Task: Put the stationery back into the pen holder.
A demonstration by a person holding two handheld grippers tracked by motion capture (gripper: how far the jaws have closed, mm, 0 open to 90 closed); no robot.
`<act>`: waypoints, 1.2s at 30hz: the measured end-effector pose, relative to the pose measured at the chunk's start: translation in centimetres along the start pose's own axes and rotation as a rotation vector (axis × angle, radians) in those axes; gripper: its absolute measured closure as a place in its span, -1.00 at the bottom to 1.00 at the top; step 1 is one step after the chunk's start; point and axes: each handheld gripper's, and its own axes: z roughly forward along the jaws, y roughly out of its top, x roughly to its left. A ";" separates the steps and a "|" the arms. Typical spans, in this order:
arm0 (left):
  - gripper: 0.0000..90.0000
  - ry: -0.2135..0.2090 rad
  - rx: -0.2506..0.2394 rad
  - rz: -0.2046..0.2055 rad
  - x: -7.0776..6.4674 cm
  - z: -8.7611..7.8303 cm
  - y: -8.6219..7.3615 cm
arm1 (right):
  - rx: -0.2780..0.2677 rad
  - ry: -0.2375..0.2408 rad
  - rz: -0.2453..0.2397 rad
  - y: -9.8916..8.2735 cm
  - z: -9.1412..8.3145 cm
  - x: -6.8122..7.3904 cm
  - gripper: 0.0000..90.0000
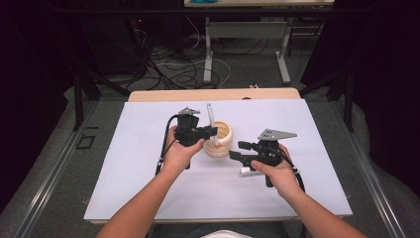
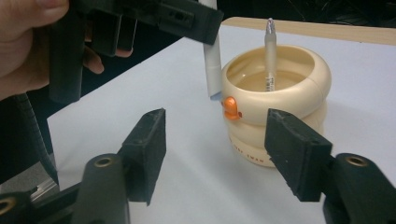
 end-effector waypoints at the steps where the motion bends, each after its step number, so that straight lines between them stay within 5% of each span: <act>1: 0.74 0.004 -0.001 -0.003 0.0 0.0 0.1 | 0.006 -0.001 -0.001 -0.1 -0.1 0.1 -0.20; 19: 0.74 0.048 -0.053 -0.008 0.7 1.7 1.4 | 0.065 -0.111 -0.060 -0.8 -0.8 -0.3 -0.61; 32: 0.74 0.087 -0.004 -0.021 1.4 3.9 0.7 | 0.082 -0.132 -0.041 -1.6 -0.5 -0.8 -0.69; 36: 0.74 0.094 0.019 -0.026 1.5 4.3 0.5 | 0.090 -0.140 -0.036 -1.7 -0.5 -0.9 -0.88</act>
